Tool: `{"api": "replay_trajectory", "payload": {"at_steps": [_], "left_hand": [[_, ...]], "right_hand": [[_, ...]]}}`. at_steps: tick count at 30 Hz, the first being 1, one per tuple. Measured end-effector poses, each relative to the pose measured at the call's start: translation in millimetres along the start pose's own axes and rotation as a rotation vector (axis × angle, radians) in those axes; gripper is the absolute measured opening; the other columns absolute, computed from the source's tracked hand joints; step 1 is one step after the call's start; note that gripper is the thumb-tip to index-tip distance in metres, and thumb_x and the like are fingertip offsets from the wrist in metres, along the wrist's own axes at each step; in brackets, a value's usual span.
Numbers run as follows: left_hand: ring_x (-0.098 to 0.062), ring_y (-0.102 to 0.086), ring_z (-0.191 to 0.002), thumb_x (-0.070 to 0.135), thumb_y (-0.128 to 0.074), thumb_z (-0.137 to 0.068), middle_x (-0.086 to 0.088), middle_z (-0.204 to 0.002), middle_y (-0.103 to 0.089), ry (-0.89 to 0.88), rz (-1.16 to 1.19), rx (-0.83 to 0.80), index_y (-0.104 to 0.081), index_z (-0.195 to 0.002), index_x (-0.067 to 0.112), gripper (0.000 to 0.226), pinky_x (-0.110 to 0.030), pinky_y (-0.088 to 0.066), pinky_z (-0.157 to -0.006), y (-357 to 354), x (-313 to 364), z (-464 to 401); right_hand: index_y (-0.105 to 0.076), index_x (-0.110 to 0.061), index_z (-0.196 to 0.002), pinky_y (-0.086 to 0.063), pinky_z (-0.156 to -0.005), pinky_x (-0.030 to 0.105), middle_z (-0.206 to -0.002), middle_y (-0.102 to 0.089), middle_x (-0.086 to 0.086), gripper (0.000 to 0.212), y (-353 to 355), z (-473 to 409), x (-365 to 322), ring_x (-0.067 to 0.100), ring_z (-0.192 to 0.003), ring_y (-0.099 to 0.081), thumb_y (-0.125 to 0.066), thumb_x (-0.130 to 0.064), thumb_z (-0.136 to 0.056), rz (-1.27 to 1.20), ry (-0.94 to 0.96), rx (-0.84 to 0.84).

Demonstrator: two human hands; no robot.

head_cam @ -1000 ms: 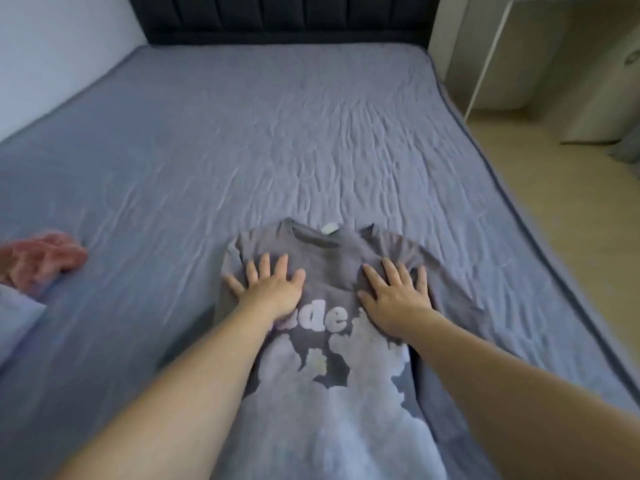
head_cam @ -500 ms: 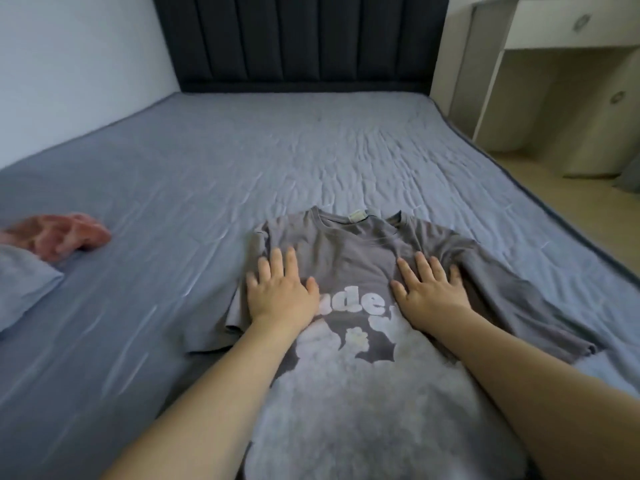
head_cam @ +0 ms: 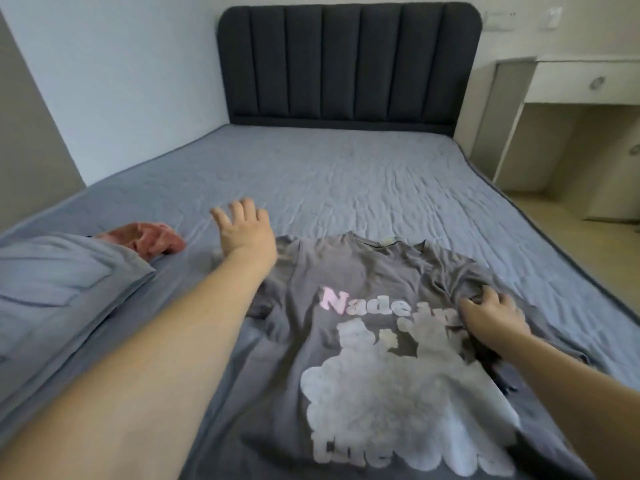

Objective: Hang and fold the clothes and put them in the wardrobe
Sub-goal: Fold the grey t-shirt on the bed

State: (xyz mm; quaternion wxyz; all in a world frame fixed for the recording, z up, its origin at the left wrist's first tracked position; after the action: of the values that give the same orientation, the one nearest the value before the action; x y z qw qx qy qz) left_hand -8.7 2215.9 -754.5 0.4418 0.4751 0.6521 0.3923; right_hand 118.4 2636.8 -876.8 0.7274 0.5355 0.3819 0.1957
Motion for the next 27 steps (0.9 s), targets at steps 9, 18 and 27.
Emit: {"api": "replay_trajectory", "payload": {"at_steps": [9,18,27], "left_hand": [[-0.027,0.017,-0.149,0.076,-0.013,-0.085,0.007,-0.164,0.011,-0.439,0.469,-0.559,-0.007,-0.15,0.048,0.071,-0.072,0.017,-0.103,-84.0,276.6,124.2],[-0.028,0.016,-0.149,0.078,0.017,-0.073,0.004,-0.164,0.011,-0.375,0.35,-0.258,0.017,-0.147,0.05,0.08,-0.076,0.016,-0.1,-108.8,288.8,130.6],[-0.026,0.009,-0.15,0.077,0.01,-0.077,0.005,-0.164,0.003,-0.349,0.281,-0.213,0.004,-0.149,0.05,0.077,-0.076,0.009,-0.103,-102.3,290.4,129.6]], "right_hand": [[-0.059,0.0,-0.09,-0.052,-0.066,0.039,-0.089,-0.061,0.018,0.029,8.9,-49.9,107.0,0.03,-0.073,-0.061,-0.063,-0.028,-0.09,-0.303,-0.237,-0.263],[-0.054,-0.007,-0.116,-0.038,-0.098,0.05,-0.109,-0.054,0.017,0.03,141.3,-151.6,104.4,0.036,-0.108,-0.051,-0.048,-0.015,-0.087,0.269,-0.022,0.271],[-0.021,-0.035,-0.151,-0.003,-0.118,0.049,-0.16,-0.015,-0.005,0.067,-28.8,-70.2,26.7,0.021,-0.147,-0.01,-0.015,-0.064,-0.091,0.229,0.648,0.036]]}}
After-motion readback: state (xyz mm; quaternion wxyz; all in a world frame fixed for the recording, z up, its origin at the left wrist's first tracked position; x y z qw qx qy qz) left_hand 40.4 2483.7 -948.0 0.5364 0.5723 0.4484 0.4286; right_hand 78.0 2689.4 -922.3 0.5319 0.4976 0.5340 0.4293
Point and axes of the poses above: each hand's wrist, its own z-axis away from the middle knuckle, its own y-axis out of the back of the hand, x = y × z, the point moved 9 cm from there along -z, towards the middle knuckle
